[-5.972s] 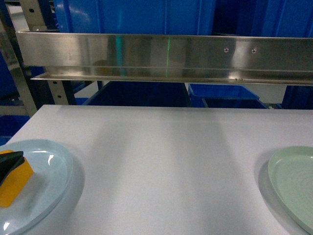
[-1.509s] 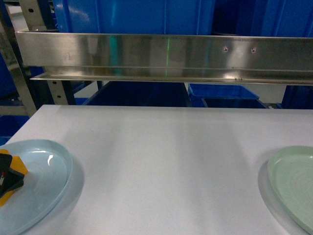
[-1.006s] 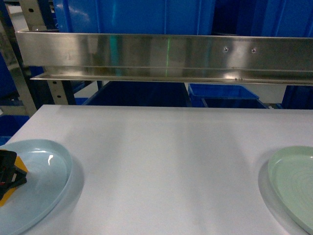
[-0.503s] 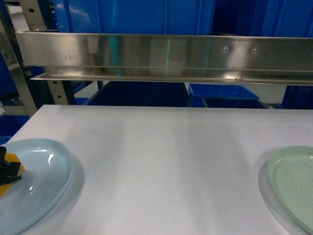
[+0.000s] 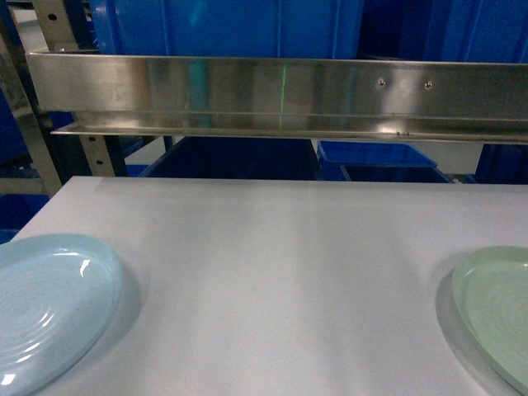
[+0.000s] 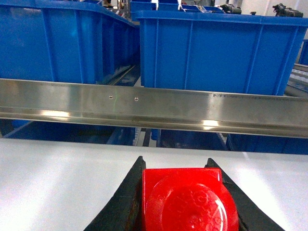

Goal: Sort and place red and yellow blocks in left bins

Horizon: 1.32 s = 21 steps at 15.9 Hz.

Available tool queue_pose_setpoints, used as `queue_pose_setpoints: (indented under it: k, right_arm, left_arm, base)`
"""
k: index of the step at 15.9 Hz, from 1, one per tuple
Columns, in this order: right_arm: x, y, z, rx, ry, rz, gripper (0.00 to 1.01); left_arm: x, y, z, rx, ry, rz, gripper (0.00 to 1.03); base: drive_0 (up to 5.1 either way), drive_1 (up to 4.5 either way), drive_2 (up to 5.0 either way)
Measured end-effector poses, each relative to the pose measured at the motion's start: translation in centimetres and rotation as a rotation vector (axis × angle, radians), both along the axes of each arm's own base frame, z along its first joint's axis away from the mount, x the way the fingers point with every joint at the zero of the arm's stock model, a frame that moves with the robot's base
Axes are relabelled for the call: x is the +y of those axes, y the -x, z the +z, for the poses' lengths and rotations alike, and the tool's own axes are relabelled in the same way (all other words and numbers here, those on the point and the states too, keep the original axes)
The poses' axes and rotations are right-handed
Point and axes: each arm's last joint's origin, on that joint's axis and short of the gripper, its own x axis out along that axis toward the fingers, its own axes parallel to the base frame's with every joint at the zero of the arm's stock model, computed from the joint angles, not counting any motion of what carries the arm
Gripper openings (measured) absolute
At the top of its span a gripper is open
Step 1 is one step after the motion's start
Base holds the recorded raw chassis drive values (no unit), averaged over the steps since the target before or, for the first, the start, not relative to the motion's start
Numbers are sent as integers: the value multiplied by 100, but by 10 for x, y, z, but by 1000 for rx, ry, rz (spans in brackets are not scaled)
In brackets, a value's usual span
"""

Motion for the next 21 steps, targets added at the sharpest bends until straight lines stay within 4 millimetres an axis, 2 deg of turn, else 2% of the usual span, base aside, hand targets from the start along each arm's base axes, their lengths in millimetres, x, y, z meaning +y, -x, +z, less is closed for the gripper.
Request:
queue_pose_setpoints:
  k: [4, 6, 9, 13, 17, 21]
  right_arm:
    - [0, 0, 0, 0, 0, 0, 28]
    - [0, 0, 0, 0, 0, 0, 28]
    - [0, 0, 0, 0, 0, 0, 28]
    - [0, 0, 0, 0, 0, 0, 28]
    - [0, 0, 0, 0, 0, 0, 28]
    - [0, 0, 0, 0, 0, 0, 28]
  left_arm:
    - [-3, 41, 27, -244, -32, -80, 27]
    - [-3, 51, 23, -282, -52, -98, 27]
    - [-5, 63, 6, -313, -70, -111, 27]
    - [-14, 58, -9, -253, -94, -106, 27]
    - [-41, 47, 6, -279, -112, -141, 27]
    - [-46, 46, 14, -248, -115, -119, 27]
  base:
    - [0, 0, 0]
    - [0, 0, 0]
    - [0, 0, 0]
    - [0, 0, 0]
    - [0, 0, 0]
    - [0, 0, 0]
